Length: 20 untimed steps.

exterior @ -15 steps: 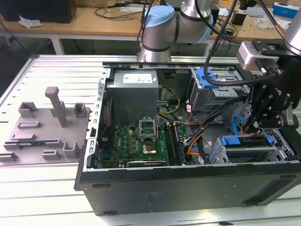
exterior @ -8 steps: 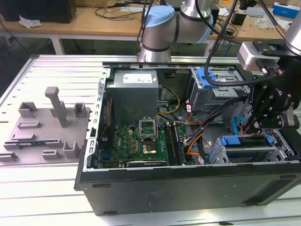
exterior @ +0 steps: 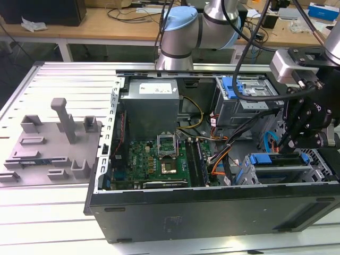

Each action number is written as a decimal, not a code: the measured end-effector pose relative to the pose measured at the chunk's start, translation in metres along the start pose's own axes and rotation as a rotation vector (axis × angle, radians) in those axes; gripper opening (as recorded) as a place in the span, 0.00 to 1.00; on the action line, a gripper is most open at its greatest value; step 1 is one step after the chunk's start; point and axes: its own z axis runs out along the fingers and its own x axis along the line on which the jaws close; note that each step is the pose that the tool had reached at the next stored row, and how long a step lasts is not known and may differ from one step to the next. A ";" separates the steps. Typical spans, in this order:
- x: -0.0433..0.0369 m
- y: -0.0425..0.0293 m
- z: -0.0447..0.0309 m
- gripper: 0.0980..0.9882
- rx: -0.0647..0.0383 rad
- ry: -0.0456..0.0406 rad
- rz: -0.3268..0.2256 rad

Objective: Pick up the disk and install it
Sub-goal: 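Insert the second disk wire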

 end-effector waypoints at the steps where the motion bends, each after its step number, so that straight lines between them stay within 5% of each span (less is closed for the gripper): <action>1: 0.0000 0.0000 0.0001 0.07 0.000 0.0001 0.000; 20: -0.0002 -0.0020 0.0017 0.07 0.000 -0.0002 -0.002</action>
